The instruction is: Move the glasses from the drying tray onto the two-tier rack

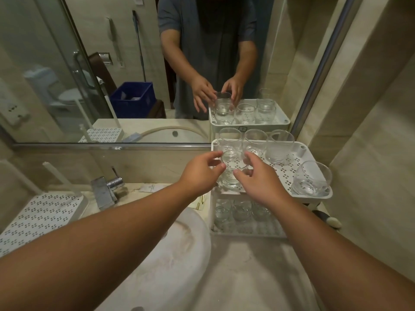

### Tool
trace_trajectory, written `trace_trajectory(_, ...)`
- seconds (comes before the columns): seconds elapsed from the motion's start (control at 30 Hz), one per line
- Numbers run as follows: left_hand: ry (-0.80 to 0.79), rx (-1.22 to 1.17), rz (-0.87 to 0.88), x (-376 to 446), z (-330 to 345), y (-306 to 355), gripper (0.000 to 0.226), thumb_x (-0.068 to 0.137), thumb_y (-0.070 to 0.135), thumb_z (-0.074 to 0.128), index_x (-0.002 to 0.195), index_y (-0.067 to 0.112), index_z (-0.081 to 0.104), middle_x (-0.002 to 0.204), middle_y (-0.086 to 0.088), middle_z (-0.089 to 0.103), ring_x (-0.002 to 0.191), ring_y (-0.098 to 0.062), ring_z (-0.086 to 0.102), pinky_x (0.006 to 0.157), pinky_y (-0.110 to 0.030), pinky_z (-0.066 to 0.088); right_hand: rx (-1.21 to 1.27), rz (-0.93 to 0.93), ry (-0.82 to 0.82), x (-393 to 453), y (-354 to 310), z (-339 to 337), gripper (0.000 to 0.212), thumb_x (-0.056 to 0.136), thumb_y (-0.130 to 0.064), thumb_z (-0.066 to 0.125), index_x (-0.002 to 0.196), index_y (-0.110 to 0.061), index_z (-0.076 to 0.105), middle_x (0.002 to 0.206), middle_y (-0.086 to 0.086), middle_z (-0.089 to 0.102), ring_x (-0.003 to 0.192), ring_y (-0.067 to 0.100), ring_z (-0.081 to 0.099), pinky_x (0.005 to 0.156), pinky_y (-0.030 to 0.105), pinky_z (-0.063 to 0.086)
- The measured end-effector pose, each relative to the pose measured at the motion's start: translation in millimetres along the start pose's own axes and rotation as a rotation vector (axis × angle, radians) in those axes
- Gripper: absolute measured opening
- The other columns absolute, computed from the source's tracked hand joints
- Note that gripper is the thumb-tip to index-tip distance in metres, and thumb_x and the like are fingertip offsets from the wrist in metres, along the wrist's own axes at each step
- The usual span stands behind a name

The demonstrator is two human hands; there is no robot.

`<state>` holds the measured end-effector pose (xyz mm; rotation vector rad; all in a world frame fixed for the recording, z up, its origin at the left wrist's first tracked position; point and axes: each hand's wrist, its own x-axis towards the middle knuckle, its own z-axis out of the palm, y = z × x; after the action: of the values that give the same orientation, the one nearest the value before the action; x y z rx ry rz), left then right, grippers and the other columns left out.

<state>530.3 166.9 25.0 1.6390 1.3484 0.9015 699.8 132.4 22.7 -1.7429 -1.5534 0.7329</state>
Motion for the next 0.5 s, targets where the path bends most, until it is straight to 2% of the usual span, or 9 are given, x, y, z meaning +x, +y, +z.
trace_trajectory(0.07,-0.007,0.000,0.004,-1.6,-0.1,-0.9,0.042,0.096,0.023,0.065,0.137,0.024,0.058,0.121,0.001,0.069,0.093,0.003,0.062,0.057,-0.011,0.053,-0.012,-0.001,0.003,-2.5,-0.7,0.0,0.069,0.091,-0.042,0.063,0.151,-0.032,0.029,0.148,-0.009,0.045,0.120,0.012,0.054,0.088,0.035,0.052)
trace_trajectory(0.17,-0.013,-0.018,-0.005,-5.3,-1.8,-1.9,0.042,0.095,0.023,0.065,0.137,0.024,0.059,0.121,0.000,0.070,0.101,-0.006,0.066,0.078,-0.031,0.061,-0.026,0.002,0.008,-5.2,-1.9,-0.7,0.070,0.089,-0.043,0.064,0.150,-0.033,0.031,0.145,-0.010,0.047,0.114,0.011,0.056,0.084,0.033,0.053)
trace_trajectory(0.23,-0.020,-0.027,-0.015,-8.6,-4.2,-2.5,0.041,0.094,0.024,0.066,0.135,0.026,0.061,0.117,0.002,0.071,0.101,-0.008,0.067,0.086,-0.036,0.059,-0.023,0.001,0.005,-6.5,-0.9,-0.7,0.070,0.087,-0.043,0.066,0.148,-0.034,0.032,0.141,-0.011,0.049,0.109,0.010,0.058,0.078,0.031,0.054)
trace_trajectory(0.33,-0.026,-0.062,-0.043,-12.3,-7.0,-2.5,0.038,0.093,0.022,0.066,0.130,0.029,0.063,0.109,0.006,0.071,0.096,-0.007,0.069,0.086,-0.037,0.059,-0.012,0.004,-0.013,-8.1,0.6,1.0,0.071,0.086,-0.044,0.067,0.147,-0.035,0.033,0.137,-0.012,0.050,0.106,0.010,0.059,0.067,0.025,0.050)
trace_trajectory(0.5,-0.011,-0.110,-0.077,-15.5,-5.8,-2.1,0.038,0.091,0.018,0.064,0.128,0.027,0.063,0.111,0.002,0.069,0.095,-0.011,0.068,0.077,-0.032,0.059,-0.018,-0.008,-0.033,-8.7,0.3,4.2,0.068,0.085,-0.046,0.069,0.142,-0.036,0.035,0.129,-0.013,0.051,0.101,0.007,0.058,0.075,0.031,0.053)
